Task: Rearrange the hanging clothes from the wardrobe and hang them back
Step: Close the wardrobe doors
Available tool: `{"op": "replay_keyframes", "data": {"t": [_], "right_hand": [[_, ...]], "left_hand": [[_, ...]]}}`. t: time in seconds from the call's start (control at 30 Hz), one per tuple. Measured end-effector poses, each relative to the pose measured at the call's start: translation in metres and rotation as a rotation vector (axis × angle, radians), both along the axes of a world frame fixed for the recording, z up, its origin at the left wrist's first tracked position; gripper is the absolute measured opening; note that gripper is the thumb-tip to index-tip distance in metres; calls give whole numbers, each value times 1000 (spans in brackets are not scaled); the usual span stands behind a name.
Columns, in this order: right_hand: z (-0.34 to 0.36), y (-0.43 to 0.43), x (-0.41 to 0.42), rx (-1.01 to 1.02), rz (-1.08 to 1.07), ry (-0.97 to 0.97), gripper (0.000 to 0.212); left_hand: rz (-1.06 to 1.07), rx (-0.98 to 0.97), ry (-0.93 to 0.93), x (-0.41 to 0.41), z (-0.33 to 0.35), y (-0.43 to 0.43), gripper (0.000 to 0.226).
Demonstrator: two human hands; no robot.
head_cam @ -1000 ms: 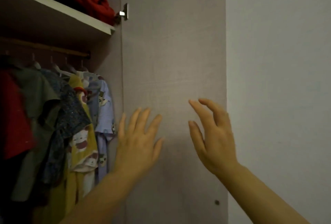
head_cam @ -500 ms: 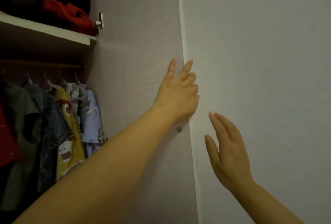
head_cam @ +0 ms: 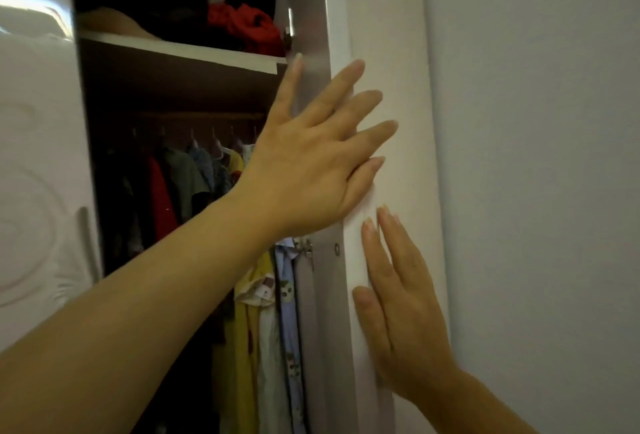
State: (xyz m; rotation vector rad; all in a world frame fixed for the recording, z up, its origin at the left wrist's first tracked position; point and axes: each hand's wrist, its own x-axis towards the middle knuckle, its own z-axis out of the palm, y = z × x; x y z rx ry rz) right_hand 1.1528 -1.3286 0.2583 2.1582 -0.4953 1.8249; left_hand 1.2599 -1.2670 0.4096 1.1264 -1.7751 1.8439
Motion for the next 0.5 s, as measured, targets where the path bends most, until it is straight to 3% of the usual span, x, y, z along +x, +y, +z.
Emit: {"op": "replay_keyframes", "data": {"t": [0.2, 0.5], "right_hand": [[-2, 35, 93, -49, 159, 37, 52], [-1, 48, 221, -80, 130, 61, 46]], "left_hand": [[172, -52, -21, 89, -3, 47, 45], [408, -65, -10, 210, -6, 73, 45]]}}
